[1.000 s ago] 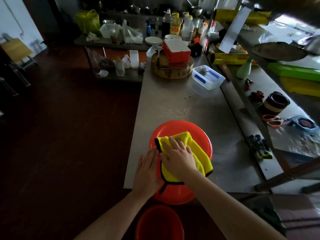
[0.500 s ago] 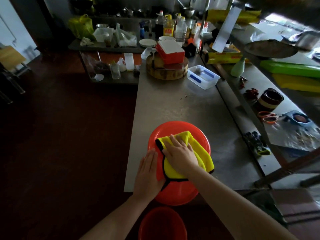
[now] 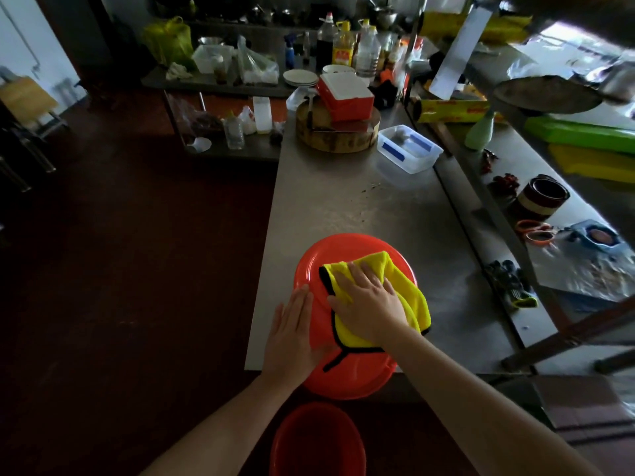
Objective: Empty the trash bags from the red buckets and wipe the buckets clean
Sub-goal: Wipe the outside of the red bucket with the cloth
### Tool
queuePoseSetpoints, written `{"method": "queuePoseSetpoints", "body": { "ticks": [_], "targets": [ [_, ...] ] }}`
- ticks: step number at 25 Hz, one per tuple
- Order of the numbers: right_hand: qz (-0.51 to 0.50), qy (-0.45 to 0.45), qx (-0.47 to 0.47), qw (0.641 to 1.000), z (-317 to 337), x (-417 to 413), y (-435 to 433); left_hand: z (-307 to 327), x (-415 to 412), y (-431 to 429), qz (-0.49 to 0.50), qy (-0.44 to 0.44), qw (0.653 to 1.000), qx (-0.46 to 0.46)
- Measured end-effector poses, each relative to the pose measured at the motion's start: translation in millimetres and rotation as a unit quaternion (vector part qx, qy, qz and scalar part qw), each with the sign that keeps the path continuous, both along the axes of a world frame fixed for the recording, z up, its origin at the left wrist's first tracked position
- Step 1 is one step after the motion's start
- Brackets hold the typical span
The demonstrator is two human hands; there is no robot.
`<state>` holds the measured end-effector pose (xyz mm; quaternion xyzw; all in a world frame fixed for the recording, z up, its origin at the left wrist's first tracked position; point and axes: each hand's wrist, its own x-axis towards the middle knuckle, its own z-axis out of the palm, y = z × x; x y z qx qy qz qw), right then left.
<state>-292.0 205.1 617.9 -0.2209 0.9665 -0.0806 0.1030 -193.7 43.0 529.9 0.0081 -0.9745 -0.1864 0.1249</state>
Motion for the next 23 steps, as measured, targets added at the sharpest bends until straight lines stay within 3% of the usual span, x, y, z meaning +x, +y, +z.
{"method": "queuePoseSetpoints", "body": {
  "ticks": [6, 18, 23],
  "targets": [
    [0.012, 0.028, 0.023, 0.999, -6.2, 46.8, 22.5, -3.6, 4.3, -0.3, -0.005, 0.009, 1.0, -0.017],
    [-0.055, -0.001, -0.009, 0.998, -5.8, -75.7, -17.8, 3.6, -1.9, 3.4, 0.002, -0.004, 1.0, 0.031],
    [-0.041, -0.012, -0.01, 0.999, -0.5, -34.5, -0.8, 2.8, 0.5, 1.8, -0.001, -0.007, 1.0, 0.004]
  ]
}}
